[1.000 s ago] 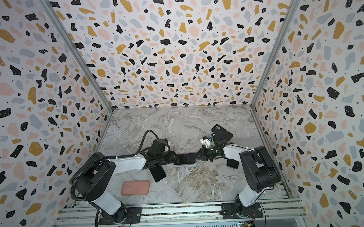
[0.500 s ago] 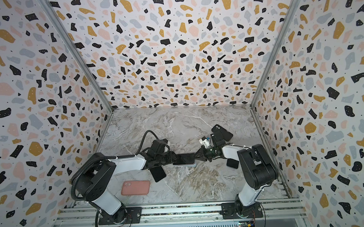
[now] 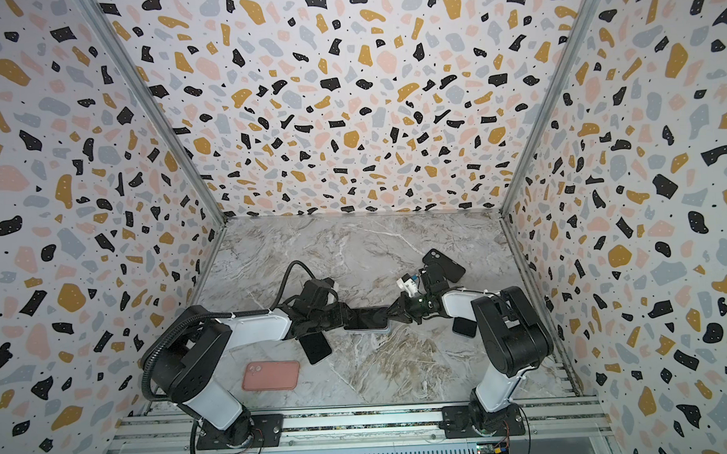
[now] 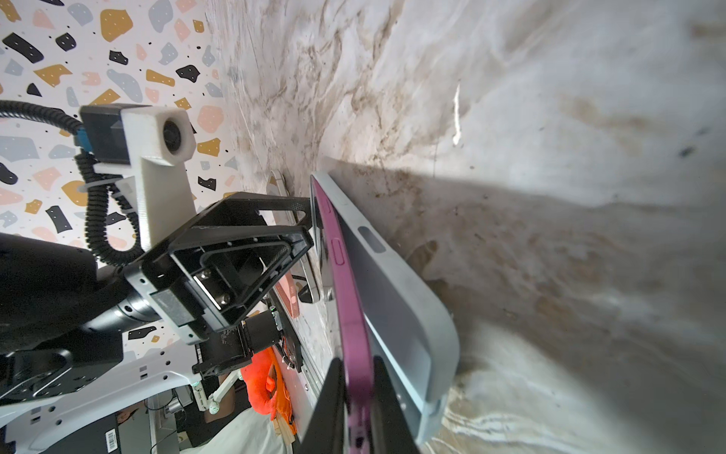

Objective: Put the phone into the phone case

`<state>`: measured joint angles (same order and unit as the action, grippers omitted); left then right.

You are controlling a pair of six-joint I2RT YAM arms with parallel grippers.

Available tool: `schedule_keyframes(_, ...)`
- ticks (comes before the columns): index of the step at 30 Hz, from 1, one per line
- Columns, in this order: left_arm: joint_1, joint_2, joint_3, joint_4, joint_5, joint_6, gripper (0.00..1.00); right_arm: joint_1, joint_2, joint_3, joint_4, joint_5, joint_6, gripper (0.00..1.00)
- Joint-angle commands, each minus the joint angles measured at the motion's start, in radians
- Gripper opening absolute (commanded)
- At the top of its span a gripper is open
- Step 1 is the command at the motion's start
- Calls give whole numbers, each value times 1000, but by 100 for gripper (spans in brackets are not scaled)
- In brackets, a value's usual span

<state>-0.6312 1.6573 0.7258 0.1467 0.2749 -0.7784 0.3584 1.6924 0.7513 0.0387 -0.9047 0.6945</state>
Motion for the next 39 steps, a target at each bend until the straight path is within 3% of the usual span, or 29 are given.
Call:
schedule_keyframes(1,-21,9,-20,75,45,-18,48,48,47,-37,-54,113,20,0)
schedule_keyframes(17,-27,-12,-49,90,33,-22,48,75,20,-48,-61,194,15,0)
schedule_keyframes(39,-27,-19,-42,65,11,-3,48,88,-31,-24,-128,254,-27,38)
